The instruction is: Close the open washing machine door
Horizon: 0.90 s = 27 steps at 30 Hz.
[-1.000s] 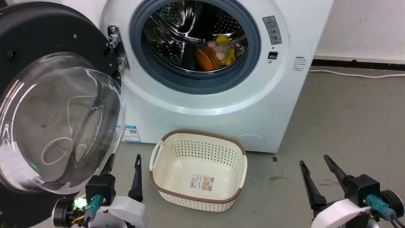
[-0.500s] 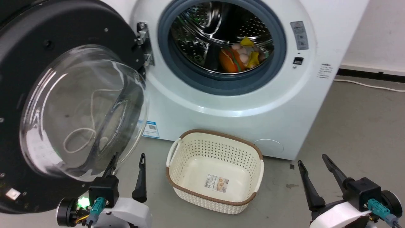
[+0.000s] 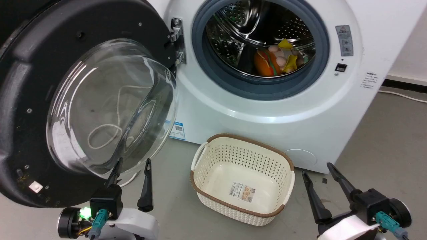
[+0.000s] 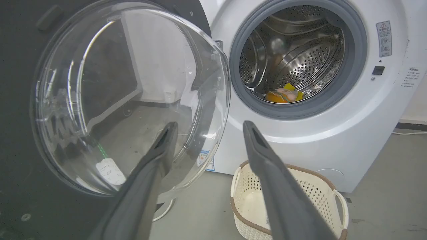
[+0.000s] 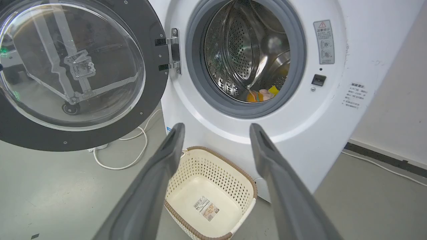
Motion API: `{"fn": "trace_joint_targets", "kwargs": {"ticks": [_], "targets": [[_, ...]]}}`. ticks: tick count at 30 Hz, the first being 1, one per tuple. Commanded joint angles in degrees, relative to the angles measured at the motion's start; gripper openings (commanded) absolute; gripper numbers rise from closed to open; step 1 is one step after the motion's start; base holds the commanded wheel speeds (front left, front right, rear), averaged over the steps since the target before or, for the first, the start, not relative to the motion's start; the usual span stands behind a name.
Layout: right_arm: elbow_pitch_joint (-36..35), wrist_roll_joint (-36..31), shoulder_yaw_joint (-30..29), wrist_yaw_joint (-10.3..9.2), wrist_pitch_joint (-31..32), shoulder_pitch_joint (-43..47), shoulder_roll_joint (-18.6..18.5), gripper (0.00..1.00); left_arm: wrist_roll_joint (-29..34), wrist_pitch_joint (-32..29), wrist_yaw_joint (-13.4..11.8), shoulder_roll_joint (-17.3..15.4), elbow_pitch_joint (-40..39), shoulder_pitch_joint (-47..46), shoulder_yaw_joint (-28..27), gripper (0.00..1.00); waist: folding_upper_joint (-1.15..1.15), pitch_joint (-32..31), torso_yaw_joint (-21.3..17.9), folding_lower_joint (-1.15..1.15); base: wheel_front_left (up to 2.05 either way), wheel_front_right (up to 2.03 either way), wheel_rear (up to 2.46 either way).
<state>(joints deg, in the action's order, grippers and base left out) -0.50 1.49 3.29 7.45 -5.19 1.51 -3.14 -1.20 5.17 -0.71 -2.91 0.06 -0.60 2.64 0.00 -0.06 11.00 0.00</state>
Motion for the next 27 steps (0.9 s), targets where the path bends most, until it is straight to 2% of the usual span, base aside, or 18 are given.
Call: {"fn": "trace_joint_targets", "kwargs": {"ticks": [1,27], "targets": [[0.2,-0.12,0.61,0.01,-0.63,-0.71,-0.01,1.0,-0.2,0.64,-0.35,-0.04,-0.47,0.75,-0.1,1.0,0.0,0.19,0.64,0.0,0.0,0.0,0.0],[1.19,1.59,5.51,0.02,-3.74,-2.1,-1.24,1.0,-3.4,3.75,-1.58,0.02,-2.81,2.16,-0.7,1.0,0.0,0.59,7.05,0.0,0.0,0.0,0.0]]}}
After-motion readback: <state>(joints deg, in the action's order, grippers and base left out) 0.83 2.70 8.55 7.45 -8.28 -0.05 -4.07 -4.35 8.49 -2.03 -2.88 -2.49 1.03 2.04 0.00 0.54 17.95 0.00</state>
